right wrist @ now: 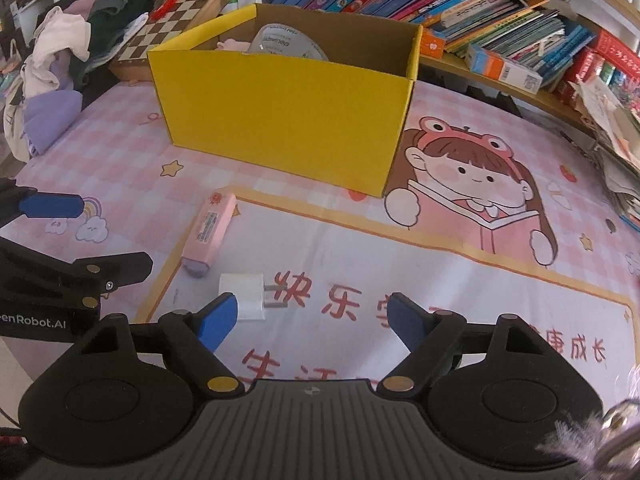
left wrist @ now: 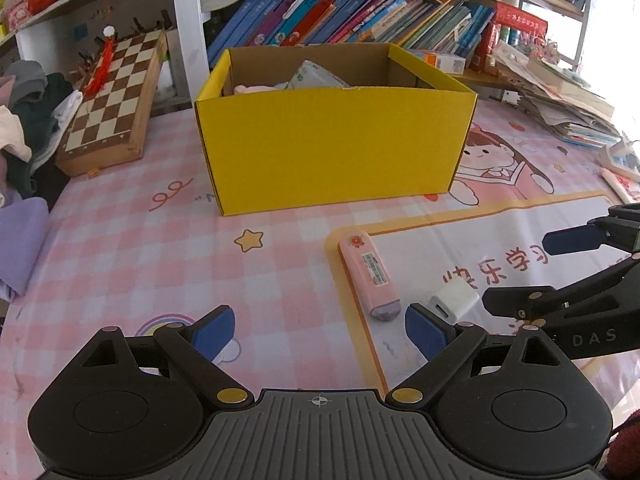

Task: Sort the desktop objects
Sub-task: 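Move the right tool toward the white charger while the left tool approaches the pink highlighter, then grasp the white charger with the right tool while the left tool grasps the pink highlighter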

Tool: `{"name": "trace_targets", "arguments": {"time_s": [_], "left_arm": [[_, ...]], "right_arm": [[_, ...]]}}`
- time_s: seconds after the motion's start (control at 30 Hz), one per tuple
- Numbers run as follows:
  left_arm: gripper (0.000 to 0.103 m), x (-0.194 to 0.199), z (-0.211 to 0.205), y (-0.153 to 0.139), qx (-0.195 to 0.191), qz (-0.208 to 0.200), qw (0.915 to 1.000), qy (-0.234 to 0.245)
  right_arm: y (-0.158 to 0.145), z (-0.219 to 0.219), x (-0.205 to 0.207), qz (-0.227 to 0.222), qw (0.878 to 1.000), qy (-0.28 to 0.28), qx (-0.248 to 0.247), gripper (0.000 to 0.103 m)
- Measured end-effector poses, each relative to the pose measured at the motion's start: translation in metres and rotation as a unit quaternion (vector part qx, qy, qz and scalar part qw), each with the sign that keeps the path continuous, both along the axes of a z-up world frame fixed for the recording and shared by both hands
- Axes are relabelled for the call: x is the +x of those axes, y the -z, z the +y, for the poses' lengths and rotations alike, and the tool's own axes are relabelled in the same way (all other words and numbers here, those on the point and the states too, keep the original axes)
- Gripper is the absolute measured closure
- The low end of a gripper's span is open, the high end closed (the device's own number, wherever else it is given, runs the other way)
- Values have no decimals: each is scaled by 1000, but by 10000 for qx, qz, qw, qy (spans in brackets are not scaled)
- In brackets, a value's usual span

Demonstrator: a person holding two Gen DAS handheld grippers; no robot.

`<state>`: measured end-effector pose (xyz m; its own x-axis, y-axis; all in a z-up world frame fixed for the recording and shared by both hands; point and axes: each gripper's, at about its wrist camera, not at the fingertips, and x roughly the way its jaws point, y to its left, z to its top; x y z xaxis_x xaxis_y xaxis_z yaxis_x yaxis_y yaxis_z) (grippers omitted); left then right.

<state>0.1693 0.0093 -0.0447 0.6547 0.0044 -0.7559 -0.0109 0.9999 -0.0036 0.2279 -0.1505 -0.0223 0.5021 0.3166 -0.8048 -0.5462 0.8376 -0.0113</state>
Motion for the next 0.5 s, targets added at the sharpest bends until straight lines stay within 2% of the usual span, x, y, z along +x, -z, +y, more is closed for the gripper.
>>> {"name": "trace_targets", "arguments": {"time_s": [0.1, 0.17, 0.23, 0.5], "left_arm": [[9, 5, 1, 2, 0, 39, 10000, -52], [9, 8, 3, 3, 10, 65, 9999, -117], [9, 10, 4, 4, 20, 79, 9998, -198], [9, 15, 14, 4, 60, 129, 9985, -536]], "right_arm": [[4, 5, 7, 106, 9998, -170, 23, 24], [7, 9, 11, 204, 9992, -340, 41, 32], [9, 13, 14, 271, 9983, -512, 66, 36], [13, 22, 24, 531, 9933, -958, 359, 42]]}}
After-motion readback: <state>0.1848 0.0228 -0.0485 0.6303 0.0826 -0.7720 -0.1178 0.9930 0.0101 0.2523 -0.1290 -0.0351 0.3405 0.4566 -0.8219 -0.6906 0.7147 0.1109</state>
